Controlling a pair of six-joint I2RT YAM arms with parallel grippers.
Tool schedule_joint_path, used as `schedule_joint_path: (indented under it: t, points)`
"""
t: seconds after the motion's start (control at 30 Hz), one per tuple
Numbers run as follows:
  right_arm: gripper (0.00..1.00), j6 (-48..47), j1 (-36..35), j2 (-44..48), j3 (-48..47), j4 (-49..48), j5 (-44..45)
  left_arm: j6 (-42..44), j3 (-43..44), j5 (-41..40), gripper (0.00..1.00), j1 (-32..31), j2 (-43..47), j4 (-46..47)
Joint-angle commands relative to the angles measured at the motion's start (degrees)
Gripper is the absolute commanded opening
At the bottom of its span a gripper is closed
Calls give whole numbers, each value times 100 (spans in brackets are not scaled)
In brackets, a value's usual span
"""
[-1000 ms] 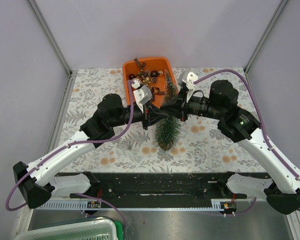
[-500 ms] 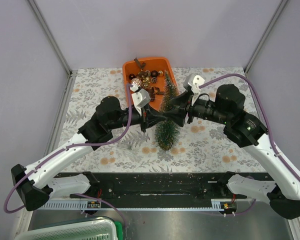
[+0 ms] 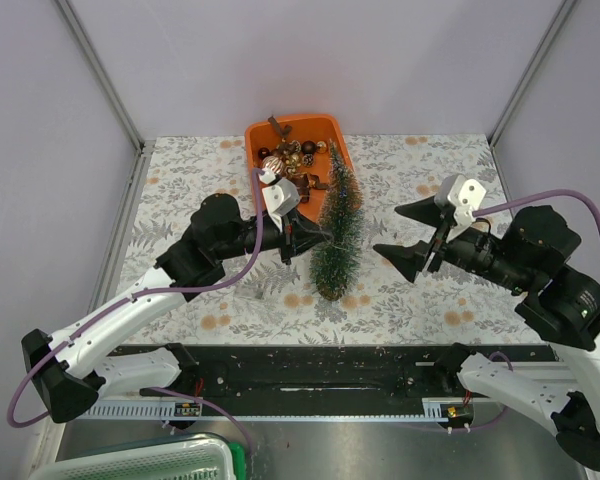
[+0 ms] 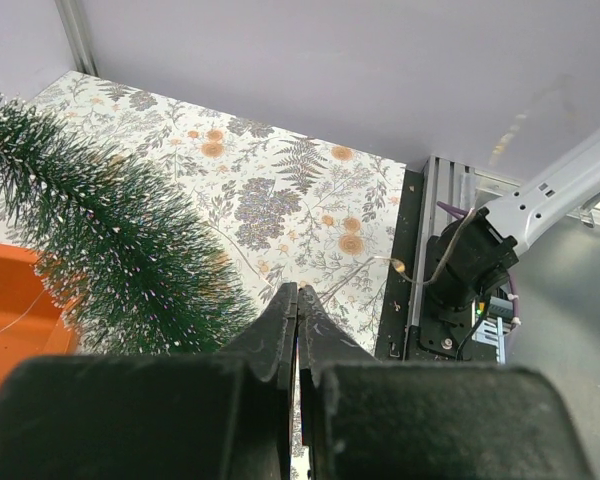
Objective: Decorate the small christmas tree
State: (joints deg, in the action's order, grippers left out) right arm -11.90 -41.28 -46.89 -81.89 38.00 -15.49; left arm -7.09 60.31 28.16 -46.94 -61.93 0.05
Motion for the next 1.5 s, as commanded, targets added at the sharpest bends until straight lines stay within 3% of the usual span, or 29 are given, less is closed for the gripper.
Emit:
schedule_joint_path:
  t: [0.0,0.17,0.53,0.83,0.93,1.07,1.17,1.23,1.37,1.47]
  points:
    - [80,275,-47,-100,-152,769,-515,68,6,-136,0,44,164,241]
    - [77,522,-47,4,155,1034,-684,68,68,-153,0,53,146,205]
    - [73,1137,-38,163,647,710,-1430,94,86,-223,0,79,146,179]
    - [67,1629,-47,365,876,349,-1457,103,42,-250,0,80,181,179]
    - [55,1656,-38,304,902,384,-1457,112,51,-267,0,80,199,188]
    - [23,1647,-47,172,894,585,-1414,103,51,-276,0,106,208,162]
    - [7,1533,-47,102,789,831,-1247,112,51,-276,0,123,243,153]
    - [0,1411,-38,75,605,963,-1054,112,42,-285,0,132,243,153]
    - [0,823,-47,-170,34,947,-343,85,-55,-303,0,150,304,170]
    - [0,-3,-38,-521,-345,343,377,41,-142,-303,0,167,348,197]
